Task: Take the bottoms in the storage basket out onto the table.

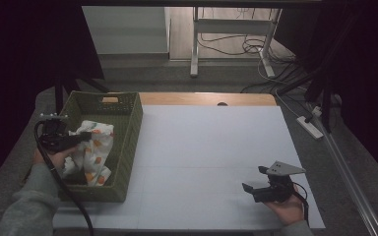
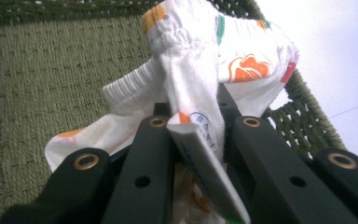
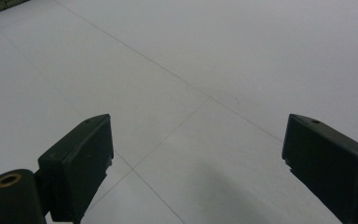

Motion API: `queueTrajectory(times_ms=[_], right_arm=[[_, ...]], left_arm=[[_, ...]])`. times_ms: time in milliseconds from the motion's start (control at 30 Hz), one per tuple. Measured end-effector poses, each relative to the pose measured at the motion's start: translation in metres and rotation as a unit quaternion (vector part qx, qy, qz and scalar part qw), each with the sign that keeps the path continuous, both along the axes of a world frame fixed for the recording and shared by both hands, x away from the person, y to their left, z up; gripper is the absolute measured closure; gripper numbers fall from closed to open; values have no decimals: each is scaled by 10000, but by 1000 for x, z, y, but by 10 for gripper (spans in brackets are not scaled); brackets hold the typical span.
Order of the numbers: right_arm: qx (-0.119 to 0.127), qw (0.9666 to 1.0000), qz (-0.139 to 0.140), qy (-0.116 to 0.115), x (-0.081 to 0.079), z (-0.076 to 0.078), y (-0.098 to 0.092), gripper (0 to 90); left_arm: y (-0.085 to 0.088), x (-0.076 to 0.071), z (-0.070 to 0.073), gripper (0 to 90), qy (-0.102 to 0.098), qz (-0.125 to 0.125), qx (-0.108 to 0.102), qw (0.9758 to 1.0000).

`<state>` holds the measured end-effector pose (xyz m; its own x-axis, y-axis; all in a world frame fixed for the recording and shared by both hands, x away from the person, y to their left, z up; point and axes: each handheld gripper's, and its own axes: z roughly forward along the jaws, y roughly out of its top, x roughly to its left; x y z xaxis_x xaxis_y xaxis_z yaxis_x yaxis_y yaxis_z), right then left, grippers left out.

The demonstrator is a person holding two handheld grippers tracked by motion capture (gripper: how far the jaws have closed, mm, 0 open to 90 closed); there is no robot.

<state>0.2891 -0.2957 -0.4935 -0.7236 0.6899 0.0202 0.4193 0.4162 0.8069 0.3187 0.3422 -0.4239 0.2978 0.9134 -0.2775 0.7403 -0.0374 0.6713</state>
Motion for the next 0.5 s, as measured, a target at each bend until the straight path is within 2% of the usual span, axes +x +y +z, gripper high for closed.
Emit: queueTrajectory(times_ms=[300, 500], right_arm=[[-1, 10000, 0, 2, 0, 0, 0, 91], [3, 10000, -6, -4, 0, 0, 0, 91]], left_arm=[[-2, -6, 11, 829, -297, 23, -126, 9995], [-3, -11, 13, 829, -537, 84, -279, 9981]])
